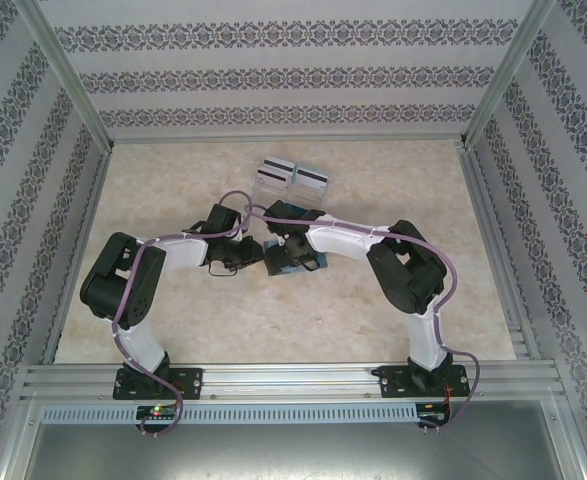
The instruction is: Put the credit cards into the card holder
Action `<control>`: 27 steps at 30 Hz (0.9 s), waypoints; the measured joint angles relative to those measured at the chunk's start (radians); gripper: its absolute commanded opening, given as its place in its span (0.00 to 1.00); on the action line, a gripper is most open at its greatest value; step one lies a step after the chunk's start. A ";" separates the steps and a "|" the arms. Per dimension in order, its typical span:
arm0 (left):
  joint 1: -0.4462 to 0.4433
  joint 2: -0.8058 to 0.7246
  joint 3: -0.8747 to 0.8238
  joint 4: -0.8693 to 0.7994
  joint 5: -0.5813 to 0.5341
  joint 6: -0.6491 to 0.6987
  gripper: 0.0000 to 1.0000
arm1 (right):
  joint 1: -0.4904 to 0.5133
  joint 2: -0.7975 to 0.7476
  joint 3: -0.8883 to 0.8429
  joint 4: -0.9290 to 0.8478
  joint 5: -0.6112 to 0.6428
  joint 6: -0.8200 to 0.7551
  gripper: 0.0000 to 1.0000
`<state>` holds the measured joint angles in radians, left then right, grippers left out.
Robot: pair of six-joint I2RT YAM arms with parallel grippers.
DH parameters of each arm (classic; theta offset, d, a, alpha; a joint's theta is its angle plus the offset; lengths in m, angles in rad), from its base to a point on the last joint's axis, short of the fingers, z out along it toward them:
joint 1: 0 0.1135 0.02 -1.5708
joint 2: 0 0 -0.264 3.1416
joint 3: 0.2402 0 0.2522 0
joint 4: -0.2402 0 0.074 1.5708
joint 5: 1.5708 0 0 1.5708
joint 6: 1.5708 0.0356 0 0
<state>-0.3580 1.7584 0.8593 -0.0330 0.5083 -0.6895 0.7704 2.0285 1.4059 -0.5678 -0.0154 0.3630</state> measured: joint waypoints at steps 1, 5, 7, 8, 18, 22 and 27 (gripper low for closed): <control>0.000 0.000 0.000 0.000 0.000 0.000 0.19 | 0.000 0.003 0.005 -0.003 0.003 0.000 0.70; 0.000 0.000 0.000 0.000 0.000 0.000 0.19 | 0.000 0.004 0.008 -0.008 0.012 -0.001 0.67; 0.000 0.000 0.000 0.000 0.000 0.000 0.19 | 0.000 0.003 0.008 -0.008 0.011 -0.002 0.67; 0.000 0.000 0.000 0.000 0.001 0.000 0.19 | 0.000 0.003 0.008 -0.008 0.010 -0.003 0.67; 0.000 0.000 0.000 -0.001 0.007 0.001 0.19 | -0.036 -0.029 -0.042 0.049 -0.119 -0.003 0.63; 0.000 0.000 0.000 -0.001 0.008 0.001 0.19 | -0.073 -0.045 -0.069 0.077 -0.195 -0.002 0.62; 0.000 0.000 0.001 -0.001 0.011 0.004 0.19 | -0.111 -0.059 -0.106 0.122 -0.284 0.002 0.63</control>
<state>-0.3580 1.7584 0.8600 -0.0341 0.5190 -0.6857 0.6590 1.9694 1.2995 -0.4458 -0.2993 0.3649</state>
